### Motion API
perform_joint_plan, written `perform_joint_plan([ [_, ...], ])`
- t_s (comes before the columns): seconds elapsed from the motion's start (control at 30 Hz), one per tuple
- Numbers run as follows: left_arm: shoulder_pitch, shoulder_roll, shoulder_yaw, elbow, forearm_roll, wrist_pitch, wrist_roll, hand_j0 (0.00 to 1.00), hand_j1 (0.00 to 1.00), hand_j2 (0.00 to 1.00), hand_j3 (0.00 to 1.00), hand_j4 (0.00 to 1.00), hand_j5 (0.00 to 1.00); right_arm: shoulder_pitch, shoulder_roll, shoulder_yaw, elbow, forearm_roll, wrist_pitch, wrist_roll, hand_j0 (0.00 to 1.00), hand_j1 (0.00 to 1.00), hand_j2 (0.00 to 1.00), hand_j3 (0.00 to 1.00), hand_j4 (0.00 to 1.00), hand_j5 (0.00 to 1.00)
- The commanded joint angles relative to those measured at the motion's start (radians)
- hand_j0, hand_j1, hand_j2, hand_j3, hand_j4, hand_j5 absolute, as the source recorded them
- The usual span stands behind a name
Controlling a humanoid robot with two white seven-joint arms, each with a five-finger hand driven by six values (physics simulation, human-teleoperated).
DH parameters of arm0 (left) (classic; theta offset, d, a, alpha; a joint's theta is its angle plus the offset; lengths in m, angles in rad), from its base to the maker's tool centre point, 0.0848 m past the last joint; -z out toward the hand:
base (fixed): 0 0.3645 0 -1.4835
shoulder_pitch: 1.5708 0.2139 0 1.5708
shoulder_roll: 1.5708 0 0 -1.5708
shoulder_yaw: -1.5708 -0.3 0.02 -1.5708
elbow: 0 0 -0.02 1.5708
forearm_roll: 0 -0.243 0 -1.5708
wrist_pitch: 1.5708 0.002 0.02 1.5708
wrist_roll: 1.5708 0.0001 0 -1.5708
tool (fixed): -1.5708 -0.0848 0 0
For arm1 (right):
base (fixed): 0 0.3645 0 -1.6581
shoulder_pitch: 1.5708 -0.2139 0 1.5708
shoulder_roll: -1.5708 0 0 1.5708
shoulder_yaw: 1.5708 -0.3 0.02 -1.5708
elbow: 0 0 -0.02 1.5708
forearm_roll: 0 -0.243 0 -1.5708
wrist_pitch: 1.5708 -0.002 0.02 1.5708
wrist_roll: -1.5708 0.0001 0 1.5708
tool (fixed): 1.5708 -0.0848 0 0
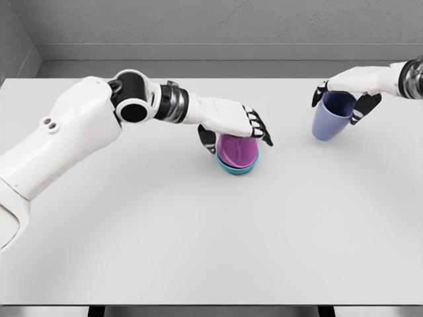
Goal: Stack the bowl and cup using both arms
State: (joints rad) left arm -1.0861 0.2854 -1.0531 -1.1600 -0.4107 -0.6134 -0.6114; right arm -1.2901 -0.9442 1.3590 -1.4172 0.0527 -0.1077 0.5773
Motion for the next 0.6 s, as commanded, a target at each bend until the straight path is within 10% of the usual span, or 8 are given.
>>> perform_joint_plan([
  [0.0,0.0,0.003,0.018,-0.009,0.006,0.003,0.0,1.0,1.0,1.0,1.0,1.0,1.0,0.002,0.001,-0.001,-0.002,-0.001,0.0,0.0,0.7,0.7,0.7,0.7,0.7,0.7],
  [0.33,-0.008,0.225,0.096,-0.193,0.118,0.003,0.0,1.0,1.0,1.0,1.0,1.0,1.0,-0.012,0.008,-0.001,-0.022,-0.002,0.0,0.0,0.7,0.7,0.7,0.7,0.7,0.7],
  [0.5,0.02,0.4,0.226,-0.259,0.21,0.003,0.0,1.0,1.0,1.0,1.0,1.0,1.0,-0.017,0.028,-0.003,-0.023,-0.002,0.0,-0.002,0.7,0.7,0.7,0.7,0.7,0.7],
  [0.57,0.124,0.436,0.396,-0.259,0.213,0.003,0.0,1.0,1.0,1.0,1.0,1.0,1.0,-0.018,0.033,-0.003,-0.029,-0.002,0.0,-0.002,0.7,0.7,0.7,0.7,0.7,0.7],
])
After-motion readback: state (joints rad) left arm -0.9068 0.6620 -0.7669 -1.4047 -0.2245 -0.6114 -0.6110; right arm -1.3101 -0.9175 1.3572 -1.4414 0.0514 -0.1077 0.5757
